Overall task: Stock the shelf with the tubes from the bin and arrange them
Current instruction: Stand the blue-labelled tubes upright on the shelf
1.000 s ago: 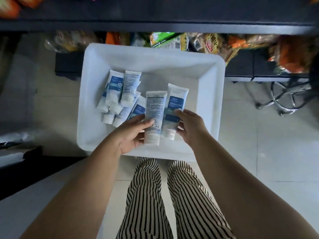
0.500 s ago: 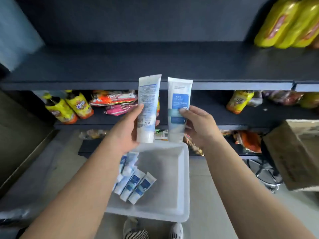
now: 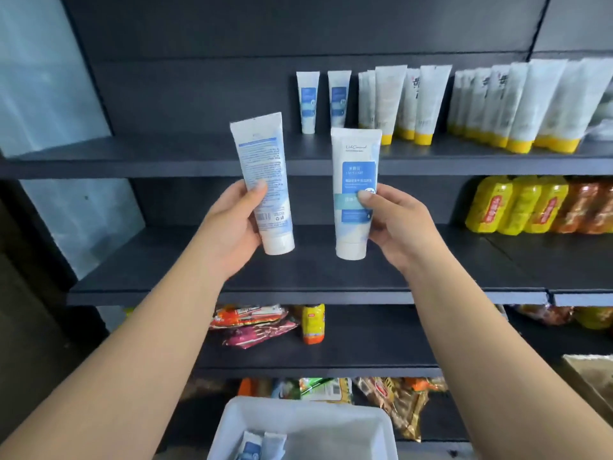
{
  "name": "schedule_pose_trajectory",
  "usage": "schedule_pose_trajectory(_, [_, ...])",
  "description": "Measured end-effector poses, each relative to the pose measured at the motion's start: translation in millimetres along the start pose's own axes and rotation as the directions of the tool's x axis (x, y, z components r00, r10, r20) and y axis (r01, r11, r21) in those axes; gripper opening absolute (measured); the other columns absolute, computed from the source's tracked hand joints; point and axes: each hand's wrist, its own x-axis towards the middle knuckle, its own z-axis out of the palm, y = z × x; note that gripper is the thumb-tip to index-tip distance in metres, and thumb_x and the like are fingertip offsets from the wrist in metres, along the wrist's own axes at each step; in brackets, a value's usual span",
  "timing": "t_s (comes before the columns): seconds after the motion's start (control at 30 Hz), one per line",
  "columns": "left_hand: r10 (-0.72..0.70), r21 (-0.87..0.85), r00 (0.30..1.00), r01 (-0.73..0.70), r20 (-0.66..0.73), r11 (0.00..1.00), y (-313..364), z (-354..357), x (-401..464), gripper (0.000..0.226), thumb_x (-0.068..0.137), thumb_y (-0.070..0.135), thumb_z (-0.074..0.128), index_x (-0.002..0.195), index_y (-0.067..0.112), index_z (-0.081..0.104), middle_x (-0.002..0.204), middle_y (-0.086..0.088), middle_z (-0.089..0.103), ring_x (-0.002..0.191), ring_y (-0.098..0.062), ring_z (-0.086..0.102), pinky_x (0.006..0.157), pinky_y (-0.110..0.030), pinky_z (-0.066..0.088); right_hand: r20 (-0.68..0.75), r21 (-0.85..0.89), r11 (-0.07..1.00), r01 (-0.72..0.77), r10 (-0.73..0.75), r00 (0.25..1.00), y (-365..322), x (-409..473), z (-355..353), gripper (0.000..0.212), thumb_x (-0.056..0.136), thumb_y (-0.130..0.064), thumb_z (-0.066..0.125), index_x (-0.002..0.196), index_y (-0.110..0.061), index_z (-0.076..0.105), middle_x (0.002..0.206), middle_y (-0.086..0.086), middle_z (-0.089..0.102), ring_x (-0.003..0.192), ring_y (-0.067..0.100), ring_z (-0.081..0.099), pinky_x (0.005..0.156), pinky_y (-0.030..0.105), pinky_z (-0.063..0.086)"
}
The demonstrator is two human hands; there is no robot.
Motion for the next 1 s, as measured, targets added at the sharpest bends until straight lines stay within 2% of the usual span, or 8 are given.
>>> schedule_pose_trajectory(0.17, [0.109, 0.031, 0.993, -0.110, 0.045, 0.993, 42, -25, 48, 0.013, 0.094, 0.015, 0.048, 0.101, 0.018, 0.059, 0.096, 0.006, 0.068, 0.084, -0.007, 0.067, 0.067, -0.026, 0.057, -0.098, -0.056, 0.995, 0.081, -0.086, 0.991, -22, 41, 37, 0.014, 0.088, -0.008, 0.058, 0.091, -0.016, 0.069, 0.091, 0.001, 0.070, 0.083, 0.016, 0.064, 0.079, 0.035, 0.053])
schedule_pose_trajectory(0.3, [0.139, 0.039, 0.988, -0.142, 0.073, 0.989, 56, -46, 90, 0.013, 0.093, 0.014, 0.050, 0.102, 0.015, 0.059, 0.098, 0.004, 0.067, 0.087, -0.009, 0.066, 0.073, -0.028, 0.056, -0.190, -0.063, 0.990, 0.130, -0.140, 0.972, -32, 74, 59, 0.015, 0.088, -0.008, 0.058, 0.086, -0.020, 0.068, 0.086, -0.005, 0.067, 0.077, 0.008, 0.061, 0.083, 0.040, 0.052])
schedule_pose_trajectory(0.43, [0.122, 0.037, 0.990, -0.125, 0.069, 0.991, 58, -58, 128, 0.013, 0.093, 0.013, 0.051, 0.104, 0.014, 0.059, 0.100, 0.003, 0.066, 0.091, -0.011, 0.065, 0.078, -0.029, 0.054, -0.262, -0.071, 0.985, 0.157, -0.170, 0.950, -35, 103, 68, 0.018, 0.089, -0.009, 0.057, 0.084, -0.022, 0.067, 0.083, -0.007, 0.067, 0.071, 0.006, 0.062, 0.062, 0.030, 0.055])
schedule_pose_trajectory(0.67, [0.125, 0.005, 0.992, -0.125, 0.026, 0.992, 43, -42, 180, 0.018, 0.093, 0.012, 0.051, 0.111, 0.012, 0.057, 0.104, 0.003, 0.065, 0.096, -0.012, 0.063, 0.083, -0.029, 0.052, -0.294, -0.074, 0.987, 0.145, -0.160, 0.942, -34, 155, 60, 0.016, 0.090, -0.009, 0.056, 0.087, -0.020, 0.067, 0.092, 0.002, 0.067, 0.080, 0.019, 0.062, 0.079, 0.040, 0.051])
schedule_pose_trajectory(0.77, [0.130, -0.002, 0.991, -0.130, -0.008, 0.992, 32, -29, 197, 0.012, 0.092, 0.011, 0.053, 0.102, 0.014, 0.058, 0.101, 0.004, 0.065, 0.094, -0.011, 0.062, 0.084, -0.028, 0.051, -0.275, -0.112, 0.987, 0.118, -0.145, 0.950, -31, 180, 52, 0.014, 0.090, -0.010, 0.056, 0.090, -0.019, 0.067, 0.105, 0.006, 0.066, 0.091, 0.020, 0.062, 0.088, 0.045, 0.050])
schedule_pose_trajectory(0.83, [0.130, 0.015, 0.992, -0.130, -0.003, 0.991, 27, -21, 210, 0.009, 0.091, 0.011, 0.054, 0.098, 0.016, 0.058, 0.099, 0.004, 0.065, 0.091, -0.010, 0.063, 0.083, -0.027, 0.051, -0.254, -0.121, 0.988, 0.094, -0.122, 0.959, -27, 196, 46, 0.013, 0.090, -0.011, 0.056, 0.094, -0.018, 0.066, 0.103, 0.006, 0.067, 0.094, 0.021, 0.063, 0.090, 0.045, 0.051])
schedule_pose_trajectory(0.93, [0.108, 0.076, 0.994, -0.107, -0.005, 0.991, 19, -10, 235, 0.017, 0.091, 0.013, 0.055, 0.108, 0.013, 0.056, 0.102, 0.002, 0.065, 0.090, -0.009, 0.062, 0.079, -0.027, 0.051, -0.251, -0.144, 0.988, 0.052, -0.087, 0.964, -24, 222, 36, 0.016, 0.090, -0.014, 0.058, 0.104, -0.016, 0.065, 0.103, 0.004, 0.068, 0.097, 0.021, 0.064, 0.091, 0.045, 0.051])
schedule_pose_trajectory(1.0, [0.100, 0.126, 0.995, -0.097, -0.020, 0.987, 14, -3, 251, 0.020, 0.091, 0.013, 0.055, 0.111, 0.012, 0.055, 0.108, -0.001, 0.064, 0.094, -0.014, 0.062, 0.084, -0.032, 0.051, -0.251, -0.174, 0.985, 0.024, -0.068, 0.966, -25, 238, 30, 0.019, 0.090, -0.016, 0.058, 0.108, -0.015, 0.063, 0.103, 0.002, 0.068, 0.097, 0.020, 0.064, 0.090, 0.043, 0.051])
